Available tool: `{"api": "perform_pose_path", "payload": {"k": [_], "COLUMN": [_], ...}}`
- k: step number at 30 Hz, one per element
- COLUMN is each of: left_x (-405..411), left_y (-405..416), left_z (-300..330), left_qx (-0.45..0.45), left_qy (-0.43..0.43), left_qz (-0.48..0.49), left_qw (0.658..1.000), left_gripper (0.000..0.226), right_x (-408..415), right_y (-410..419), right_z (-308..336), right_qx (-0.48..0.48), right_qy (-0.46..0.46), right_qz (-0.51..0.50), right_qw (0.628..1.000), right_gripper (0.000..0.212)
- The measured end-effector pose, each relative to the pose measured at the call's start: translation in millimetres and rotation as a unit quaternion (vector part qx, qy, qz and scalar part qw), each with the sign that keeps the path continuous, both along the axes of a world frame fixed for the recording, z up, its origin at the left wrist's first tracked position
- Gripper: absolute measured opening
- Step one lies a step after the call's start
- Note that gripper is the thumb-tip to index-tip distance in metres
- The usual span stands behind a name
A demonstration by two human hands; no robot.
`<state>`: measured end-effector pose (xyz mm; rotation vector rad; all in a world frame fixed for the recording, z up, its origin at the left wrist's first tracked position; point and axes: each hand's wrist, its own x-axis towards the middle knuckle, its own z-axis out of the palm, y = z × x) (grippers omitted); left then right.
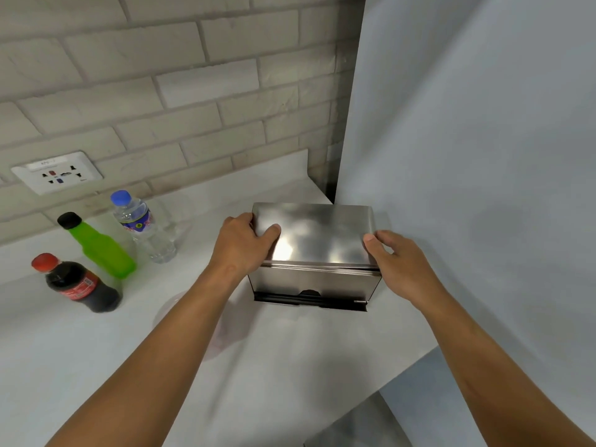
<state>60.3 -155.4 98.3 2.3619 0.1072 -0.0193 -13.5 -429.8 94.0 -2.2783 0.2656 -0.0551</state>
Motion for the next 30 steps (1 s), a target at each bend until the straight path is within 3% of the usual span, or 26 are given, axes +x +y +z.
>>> {"api": "perform_pose_path", "payload": {"k": [20,25,30], "left_x": [17.6,4.8,-11.5], "left_y": [4.2,7.3,6.1], "left_z": [-14.8,-20.1,-26.1], "left_qx": [-0.012,-0.052,-0.017], "left_qy": [0.037,0.003,-0.03], "left_qz": [-0.034,-0.074,-0.111], "left_qw": [0.999,0.996,0.993], "left_gripper": [0.044,0.04,0.074], "right_x": [12.6,10.7,7.2], "right_y": [-0.1,-0.3,2.7], "right_z": [-9.8,-15.9,-17.4], "right_qx": [0.071,0.104,0.112], "right_qy": [0.03,0.033,0.025], "right_qz": [-0.003,-0.01,-0.015], "right_qw": [0.997,0.994,0.993], "right_gripper": [0.036,0.034,0.044]}}
